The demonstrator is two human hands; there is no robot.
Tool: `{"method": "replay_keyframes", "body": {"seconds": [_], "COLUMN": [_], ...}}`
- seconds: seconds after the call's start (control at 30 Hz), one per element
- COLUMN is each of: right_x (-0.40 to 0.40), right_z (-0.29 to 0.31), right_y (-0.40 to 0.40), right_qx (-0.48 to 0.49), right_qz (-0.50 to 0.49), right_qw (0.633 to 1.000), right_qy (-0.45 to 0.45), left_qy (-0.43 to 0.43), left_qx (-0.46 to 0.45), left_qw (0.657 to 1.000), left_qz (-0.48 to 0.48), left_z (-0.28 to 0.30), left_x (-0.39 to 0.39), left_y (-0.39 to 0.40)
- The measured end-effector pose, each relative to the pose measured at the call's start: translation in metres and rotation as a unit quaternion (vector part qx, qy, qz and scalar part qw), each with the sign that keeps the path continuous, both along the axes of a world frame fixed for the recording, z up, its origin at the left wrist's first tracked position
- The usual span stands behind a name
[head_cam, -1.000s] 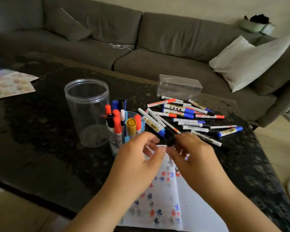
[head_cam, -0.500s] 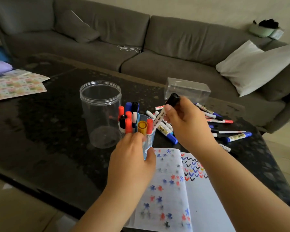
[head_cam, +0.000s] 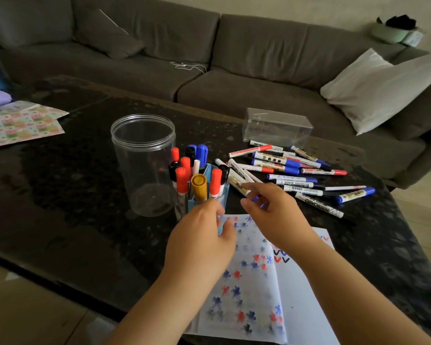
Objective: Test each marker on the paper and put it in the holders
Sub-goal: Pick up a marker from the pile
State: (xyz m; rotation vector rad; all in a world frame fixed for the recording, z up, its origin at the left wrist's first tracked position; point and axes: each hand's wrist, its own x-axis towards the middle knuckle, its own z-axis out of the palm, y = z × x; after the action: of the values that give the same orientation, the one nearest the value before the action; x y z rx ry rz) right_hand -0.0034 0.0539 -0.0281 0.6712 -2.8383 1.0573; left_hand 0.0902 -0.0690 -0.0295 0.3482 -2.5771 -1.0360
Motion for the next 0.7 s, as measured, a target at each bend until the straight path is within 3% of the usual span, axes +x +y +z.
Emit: {"method": "replay_keyframes", "body": {"seconds": [0.23, 0.57, 0.7], "right_x": [-0.022, -0.070, -0.071], "right_z": [-0.040, -0.047, -0.049], "right_y": [0.038, -0.001, 0.001], "right_qx": [0.054, 0.188, 0.182], "right_qz": [-0.110, -0.106, -0.116], "right_qw": [0.991, 0.975, 0.976], "right_qy": [-0.049, -0.050, -0.041], "left_qy": [-0.017, -0.025, -0.022], "left_qx": [-0.015, -0.016, -0.016], "left_qw": [0.999, 0.999, 0.999], "left_qz": [-0.035, -0.032, -0.029], "left_z": [-0.004, -0.006, -0.006], "left_x": [-0.014, -0.027, -0.028], "left_y": [0.014, 0.026, 0.025]}}
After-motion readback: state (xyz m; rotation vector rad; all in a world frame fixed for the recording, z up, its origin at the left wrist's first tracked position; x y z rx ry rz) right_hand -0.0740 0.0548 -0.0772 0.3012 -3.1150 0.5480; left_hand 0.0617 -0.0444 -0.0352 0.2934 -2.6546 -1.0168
